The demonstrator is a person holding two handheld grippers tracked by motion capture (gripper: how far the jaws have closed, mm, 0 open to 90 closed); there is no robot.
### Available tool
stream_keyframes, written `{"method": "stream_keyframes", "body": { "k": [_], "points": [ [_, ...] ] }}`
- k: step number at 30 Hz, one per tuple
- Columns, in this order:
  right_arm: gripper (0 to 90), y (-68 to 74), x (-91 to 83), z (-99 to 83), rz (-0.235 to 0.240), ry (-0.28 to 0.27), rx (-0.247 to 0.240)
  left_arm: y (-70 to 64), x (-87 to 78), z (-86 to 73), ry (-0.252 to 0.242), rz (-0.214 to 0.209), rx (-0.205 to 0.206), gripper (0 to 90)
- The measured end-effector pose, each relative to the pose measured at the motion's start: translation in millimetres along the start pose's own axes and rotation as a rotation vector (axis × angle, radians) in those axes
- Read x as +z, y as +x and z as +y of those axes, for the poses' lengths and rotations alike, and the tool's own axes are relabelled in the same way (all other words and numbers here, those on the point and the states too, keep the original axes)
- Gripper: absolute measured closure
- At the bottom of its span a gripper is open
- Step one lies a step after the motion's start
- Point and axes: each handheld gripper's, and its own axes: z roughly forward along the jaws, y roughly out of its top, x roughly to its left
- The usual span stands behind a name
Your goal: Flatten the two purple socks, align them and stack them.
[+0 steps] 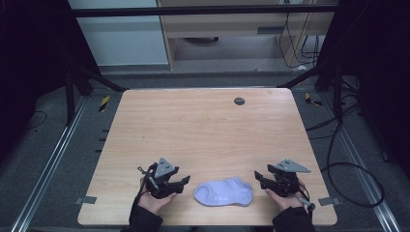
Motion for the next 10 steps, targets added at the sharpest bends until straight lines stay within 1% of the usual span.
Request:
{"method": "stream_keyframes", "body": {
  "k": [2, 5, 7, 8, 10],
  "points": [
    [33.1, -3.8, 0.3, -0.3, 0.002, 0.002, 0.014, 8.4, -4.0, -3.1, -0.004, 0.012, -0.008, 36.8],
    [28.3, -9.4, 1.5, -1.5, -0.011, 0.01, 0.022, 21.3, -10.9, -7.5, -0.007, 0.033, -0.017, 33.1],
    [24.9, -13.0, 2.4, -2.6, -0.016, 0.017, 0.031, 29.7, -15.8, -10.6, -0.01, 0.047, -0.028, 31.6],
    [23.8, -15.3, 3.2, -3.2, -0.021, 0.022, 0.028, 33.8, -17.7, -12.1, -0.012, 0.052, -0.036, 30.7],
    [21.4, -20.6, 3.7, -4.3, -0.043, 0.023, 0.03, 41.4, -21.9, -15.6, -0.009, 0.068, -0.048, 29.9]
  ]
}}
